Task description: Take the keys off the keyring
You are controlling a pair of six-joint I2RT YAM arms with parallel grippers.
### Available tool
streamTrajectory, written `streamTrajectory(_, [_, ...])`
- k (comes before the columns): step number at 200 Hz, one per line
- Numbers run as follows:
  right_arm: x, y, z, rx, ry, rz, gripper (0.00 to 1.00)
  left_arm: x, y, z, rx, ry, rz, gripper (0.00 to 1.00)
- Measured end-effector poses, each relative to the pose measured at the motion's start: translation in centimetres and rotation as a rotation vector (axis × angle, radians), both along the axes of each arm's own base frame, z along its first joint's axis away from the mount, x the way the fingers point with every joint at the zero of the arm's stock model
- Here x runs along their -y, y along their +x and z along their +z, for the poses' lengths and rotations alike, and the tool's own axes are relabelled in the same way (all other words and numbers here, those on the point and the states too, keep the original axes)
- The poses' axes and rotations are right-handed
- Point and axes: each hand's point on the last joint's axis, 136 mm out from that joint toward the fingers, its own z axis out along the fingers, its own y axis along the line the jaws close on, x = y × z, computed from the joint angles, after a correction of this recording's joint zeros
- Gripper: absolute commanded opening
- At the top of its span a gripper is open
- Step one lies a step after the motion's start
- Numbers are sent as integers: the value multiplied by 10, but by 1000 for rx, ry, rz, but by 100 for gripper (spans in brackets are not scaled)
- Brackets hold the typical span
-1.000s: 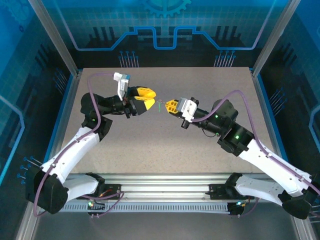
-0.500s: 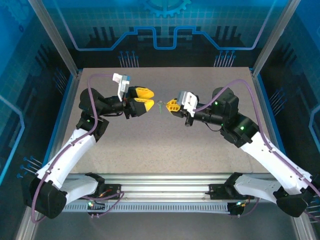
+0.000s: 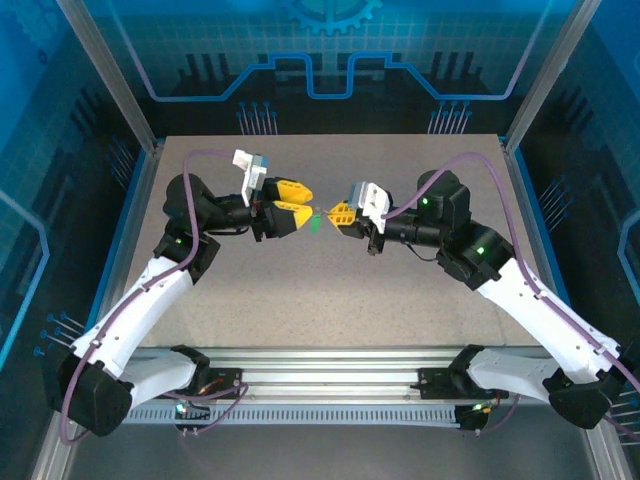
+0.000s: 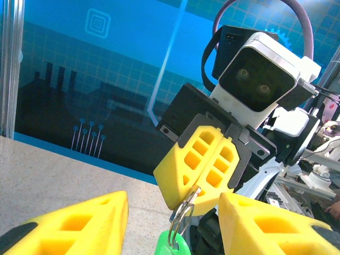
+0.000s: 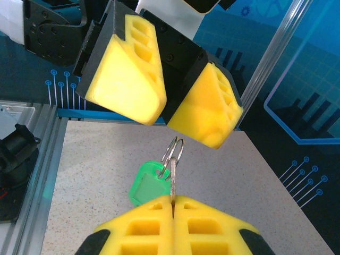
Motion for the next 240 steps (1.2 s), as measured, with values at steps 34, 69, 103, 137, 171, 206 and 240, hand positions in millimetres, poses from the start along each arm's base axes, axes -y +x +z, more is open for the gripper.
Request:
streamTrajectory(34, [1,1,0,-4,2,-4,0,2,-2,0,0,5,-10,46])
streamTrajectory(69, [0,3,-1,-15,3,-4,0,8,-3,-5,-3,18,-33,37])
streamTrajectory(103, [1,4,0,-20,6,-7,0,9,-4,-7,-5,25,-42,13])
streamTrajectory(137, [2,5,2,-17,13,-6,0,9,-5,-2,4,16,-44,0])
streamTrajectory(171, [5,3,6,33,49,-15,0,10,-4,5,-1,-14,-53,0])
streamTrajectory(206, [6,-11,2,175,71,-48,0,12,-8,11,-36,-45,-84,0])
streamTrajectory(240, [-3,-20,3,291,57,-76,0,11,-8,19,-37,-77,-81,0])
